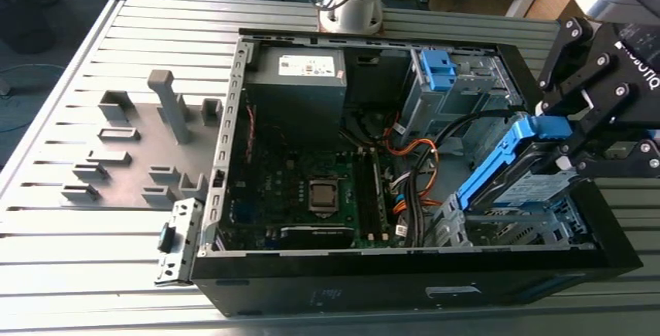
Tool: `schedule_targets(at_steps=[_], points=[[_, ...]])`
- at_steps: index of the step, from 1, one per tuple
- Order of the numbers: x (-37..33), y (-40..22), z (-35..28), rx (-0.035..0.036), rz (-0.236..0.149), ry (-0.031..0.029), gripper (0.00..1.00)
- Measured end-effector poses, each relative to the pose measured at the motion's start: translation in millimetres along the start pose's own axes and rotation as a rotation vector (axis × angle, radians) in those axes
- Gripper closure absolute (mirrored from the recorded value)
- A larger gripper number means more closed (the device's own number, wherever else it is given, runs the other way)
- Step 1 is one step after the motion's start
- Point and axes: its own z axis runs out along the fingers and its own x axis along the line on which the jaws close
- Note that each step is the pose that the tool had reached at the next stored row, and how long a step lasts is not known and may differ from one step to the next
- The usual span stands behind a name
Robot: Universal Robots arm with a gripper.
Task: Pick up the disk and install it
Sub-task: 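Insert the disk into the insertion slot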
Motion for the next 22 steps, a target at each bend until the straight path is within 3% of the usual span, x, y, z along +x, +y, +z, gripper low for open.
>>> schedule_targets(at_steps=[6, 10, 22], points=[[0.1, 8.5, -0.5, 0.0089, 0.002, 0.0049, 0.64], [0.2, 9.3, 0.7, 0.0100, 0.004, 0.0057, 0.64], [1.6, 6.9, 18.1, 0.0066, 0.010, 0.0063, 0.64]])
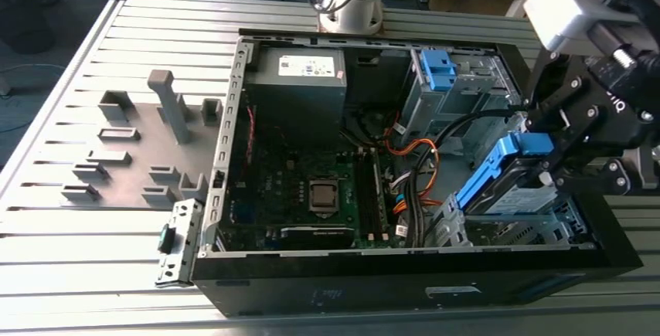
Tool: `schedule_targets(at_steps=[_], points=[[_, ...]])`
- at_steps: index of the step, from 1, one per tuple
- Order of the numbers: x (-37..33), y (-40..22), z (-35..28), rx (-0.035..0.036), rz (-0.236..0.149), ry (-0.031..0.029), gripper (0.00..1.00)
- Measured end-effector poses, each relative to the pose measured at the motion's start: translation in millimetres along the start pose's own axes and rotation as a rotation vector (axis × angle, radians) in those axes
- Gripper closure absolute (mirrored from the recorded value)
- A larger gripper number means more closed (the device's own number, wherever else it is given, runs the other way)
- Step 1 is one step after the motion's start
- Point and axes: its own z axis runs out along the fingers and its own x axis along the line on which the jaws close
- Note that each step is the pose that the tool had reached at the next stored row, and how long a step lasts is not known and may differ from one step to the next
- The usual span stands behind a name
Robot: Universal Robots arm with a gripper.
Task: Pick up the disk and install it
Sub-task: 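Insert the disk into the insertion slot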
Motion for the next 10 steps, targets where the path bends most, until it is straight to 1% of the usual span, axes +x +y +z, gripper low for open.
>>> schedule_targets(at_steps=[10], points=[[1.3, -2.0, 17.9, -0.0039, 0.000, 0.0000, 0.64]])
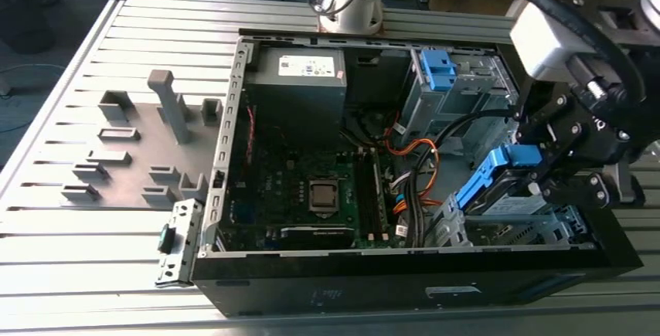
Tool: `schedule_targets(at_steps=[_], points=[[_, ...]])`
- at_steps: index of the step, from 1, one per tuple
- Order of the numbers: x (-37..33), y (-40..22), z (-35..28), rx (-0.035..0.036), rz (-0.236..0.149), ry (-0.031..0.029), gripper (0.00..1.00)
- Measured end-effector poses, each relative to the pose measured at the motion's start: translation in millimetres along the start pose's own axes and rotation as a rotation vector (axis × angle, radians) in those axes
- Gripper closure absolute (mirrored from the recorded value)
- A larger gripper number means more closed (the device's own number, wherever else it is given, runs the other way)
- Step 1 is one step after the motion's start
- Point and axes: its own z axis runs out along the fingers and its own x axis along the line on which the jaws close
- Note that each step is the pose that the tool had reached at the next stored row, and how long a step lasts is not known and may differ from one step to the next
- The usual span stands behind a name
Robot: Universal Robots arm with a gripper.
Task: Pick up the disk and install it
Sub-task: 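Insert the disk into the insertion slot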
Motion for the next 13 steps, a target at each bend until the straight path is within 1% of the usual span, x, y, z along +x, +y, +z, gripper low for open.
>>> schedule_targets(at_steps=[2, 7, 9, 10, 13], points=[[0.1, -0.1, 1.9, 0.0000, 0.000, 0.0002, 0.64], [0.2, -0.1, 2.4, 0.0000, 0.000, 0.0002, 0.64], [0.2, -0.1, 2.6, 0.0000, 0.000, 0.0002, 0.62], [0.2, -0.1, 2.7, 0.0000, 0.000, 0.0002, 0.56], [0.2, -0.1, 3.0, 0.0000, 0.000, 0.0001, 0.56]])
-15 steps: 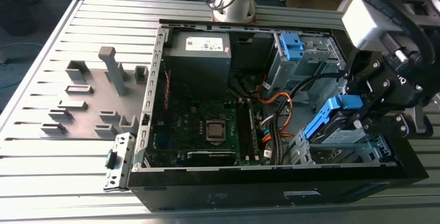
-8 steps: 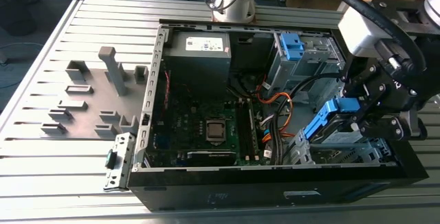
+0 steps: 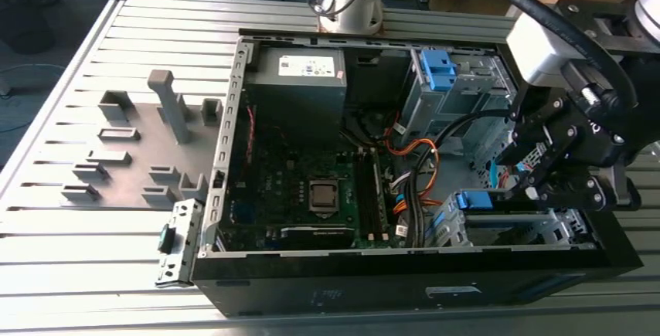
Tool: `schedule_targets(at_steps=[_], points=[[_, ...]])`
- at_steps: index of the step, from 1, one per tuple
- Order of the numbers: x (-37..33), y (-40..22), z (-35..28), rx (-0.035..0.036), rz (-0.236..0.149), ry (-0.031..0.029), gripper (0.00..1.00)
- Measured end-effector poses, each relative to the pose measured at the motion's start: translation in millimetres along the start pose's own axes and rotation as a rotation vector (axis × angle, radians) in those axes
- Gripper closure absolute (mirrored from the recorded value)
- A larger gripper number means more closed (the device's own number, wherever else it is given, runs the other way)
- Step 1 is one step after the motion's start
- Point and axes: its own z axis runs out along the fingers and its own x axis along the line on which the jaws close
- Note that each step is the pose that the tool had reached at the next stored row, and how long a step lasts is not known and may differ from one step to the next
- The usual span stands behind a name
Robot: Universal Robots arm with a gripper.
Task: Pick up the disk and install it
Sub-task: 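Insert the disk into the insertion slot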
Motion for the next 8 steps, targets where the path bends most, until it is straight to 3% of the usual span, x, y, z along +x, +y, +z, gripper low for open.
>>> schedule_targets(at_steps=[3, 8], points=[[0.0, 0.0, 0.2, 0.0000, 0.000, 0.0001, 0.57], [0.1, 0.0, 0.7, 0.0000, 0.000, 0.0001, 0.81]])
